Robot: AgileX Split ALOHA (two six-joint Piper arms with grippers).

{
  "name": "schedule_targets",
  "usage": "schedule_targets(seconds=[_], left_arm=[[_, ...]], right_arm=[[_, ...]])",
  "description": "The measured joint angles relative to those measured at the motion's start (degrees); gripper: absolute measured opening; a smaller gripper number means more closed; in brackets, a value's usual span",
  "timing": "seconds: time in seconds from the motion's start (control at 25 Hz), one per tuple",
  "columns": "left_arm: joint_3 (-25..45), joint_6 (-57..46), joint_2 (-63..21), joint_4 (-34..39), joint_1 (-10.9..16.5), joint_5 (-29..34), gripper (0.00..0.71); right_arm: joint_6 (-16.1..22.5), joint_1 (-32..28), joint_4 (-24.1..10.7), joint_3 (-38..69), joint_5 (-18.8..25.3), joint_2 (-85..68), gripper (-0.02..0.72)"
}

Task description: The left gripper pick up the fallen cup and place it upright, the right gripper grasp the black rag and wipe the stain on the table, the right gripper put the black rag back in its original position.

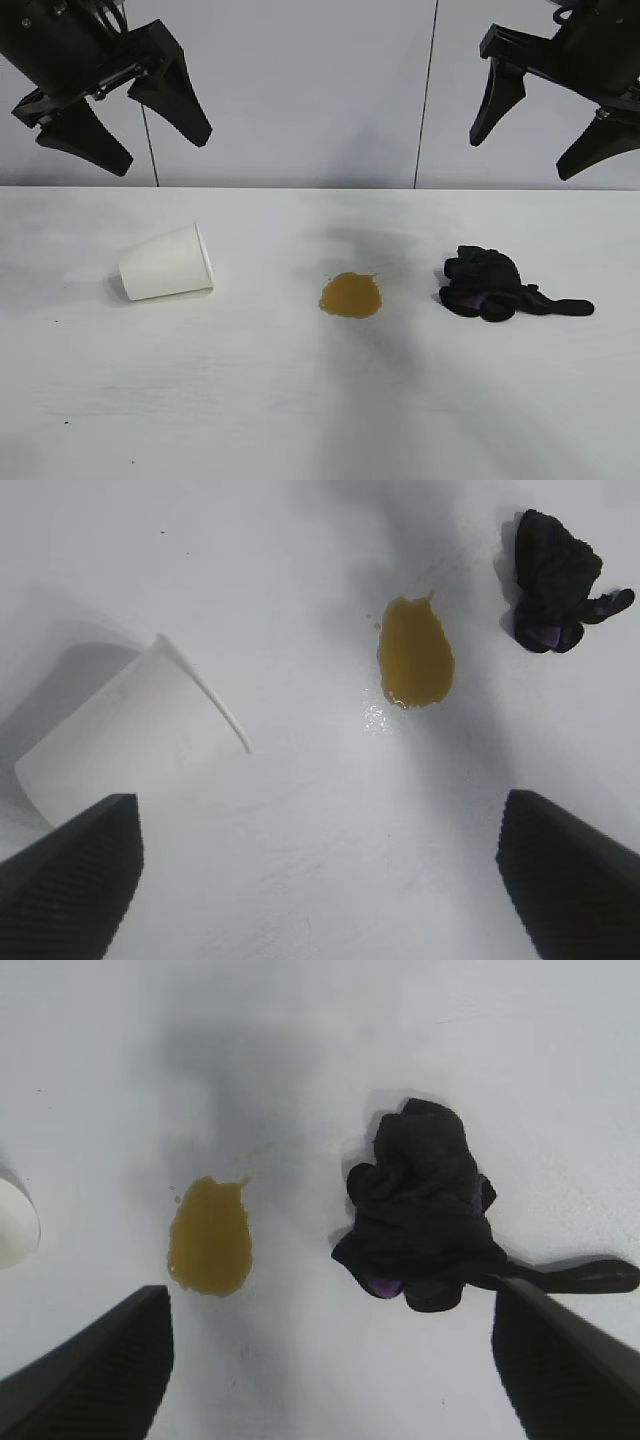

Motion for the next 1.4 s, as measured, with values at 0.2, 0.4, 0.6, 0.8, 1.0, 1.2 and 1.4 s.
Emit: schedule_targets(seconds=[0.2, 0.4, 0.6, 0.8, 1.0, 1.2, 1.4], left_arm=[[0.0, 0.0, 0.0, 0.0, 0.0, 0.0, 0.694], [0.0, 0.0, 0.0, 0.0, 0.0, 0.0, 0.694], [0.0, 0.0, 0.0, 0.0, 0.0, -0.56, 0.694], [0.0, 0.0, 0.0, 0.0, 0.0, -2.22, 0.694], [0.0, 0.0, 0.0, 0.4, 0.0, -3.1, 0.694], [-0.29, 2.29, 0.0, 4.39, 0.0, -2.38, 0.694], [-0.29, 24.53, 0.0, 12.84, -1.97, 1.03, 0.694]], right_arm=[[0.0, 0.0, 0.0, 0.0, 0.0, 0.0, 0.602], [0.0, 0.0, 0.0, 0.0, 0.23, 0.0, 0.602], [0.0, 0.0, 0.0, 0.0, 0.23, 0.0, 0.602], [0.0, 0.0, 0.0, 0.0, 0.23, 0.0, 0.602], [0.0, 0.0, 0.0, 0.0, 0.81, 0.0, 0.602], [0.0, 0.0, 0.0, 0.0, 1.44, 0.0, 0.602], [0.0, 0.0, 0.0, 0.0, 1.63, 0.0, 0.602]])
